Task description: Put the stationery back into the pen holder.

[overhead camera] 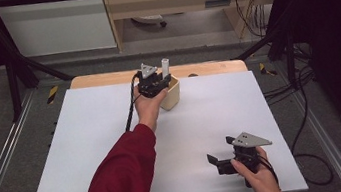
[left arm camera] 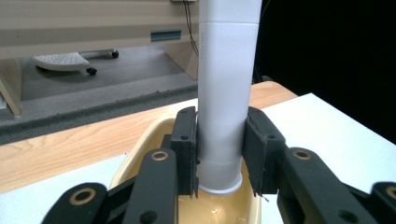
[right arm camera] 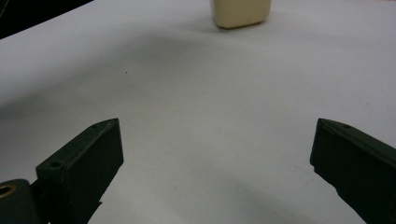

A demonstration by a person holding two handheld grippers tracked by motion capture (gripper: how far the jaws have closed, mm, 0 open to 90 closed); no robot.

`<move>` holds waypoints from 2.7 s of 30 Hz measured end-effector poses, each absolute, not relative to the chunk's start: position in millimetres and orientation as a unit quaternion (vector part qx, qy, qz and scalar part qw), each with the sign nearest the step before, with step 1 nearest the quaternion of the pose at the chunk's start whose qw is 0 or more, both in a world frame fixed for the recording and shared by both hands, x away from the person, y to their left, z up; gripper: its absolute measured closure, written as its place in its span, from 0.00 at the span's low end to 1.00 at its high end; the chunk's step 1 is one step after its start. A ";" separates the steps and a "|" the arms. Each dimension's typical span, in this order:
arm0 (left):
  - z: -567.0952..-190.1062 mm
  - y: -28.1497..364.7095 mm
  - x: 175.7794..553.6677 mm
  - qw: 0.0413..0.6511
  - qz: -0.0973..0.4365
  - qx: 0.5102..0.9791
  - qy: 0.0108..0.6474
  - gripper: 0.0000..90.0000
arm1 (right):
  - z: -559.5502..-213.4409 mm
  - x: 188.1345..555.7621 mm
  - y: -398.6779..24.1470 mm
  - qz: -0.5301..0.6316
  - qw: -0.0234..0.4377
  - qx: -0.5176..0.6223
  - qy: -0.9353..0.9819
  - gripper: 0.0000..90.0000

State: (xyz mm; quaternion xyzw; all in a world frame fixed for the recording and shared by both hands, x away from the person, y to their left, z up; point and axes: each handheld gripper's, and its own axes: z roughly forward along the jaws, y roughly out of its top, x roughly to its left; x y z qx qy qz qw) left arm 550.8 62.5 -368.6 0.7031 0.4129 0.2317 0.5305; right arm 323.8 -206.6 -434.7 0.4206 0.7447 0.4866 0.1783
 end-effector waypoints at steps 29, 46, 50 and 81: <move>-335.6 88.2 520.7 0.533 0.251 0.688 0.425 0.14 | -433.4 322.8 -205.1 0.486 0.178 0.420 0.745 0.03; -353.3 150.6 457.2 0.540 0.218 0.694 0.424 0.10 | -432.8 324.7 -213.7 0.483 0.190 0.425 0.742 0.03; -363.4 171.2 433.9 0.540 0.227 0.689 0.426 0.10 | -433.2 325.0 -215.7 0.481 0.189 0.427 0.742 0.03; -421.6 240.1 322.9 0.509 0.260 0.698 0.432 0.10 | -446.4 344.1 -233.6 0.417 0.241 0.467 0.742 0.04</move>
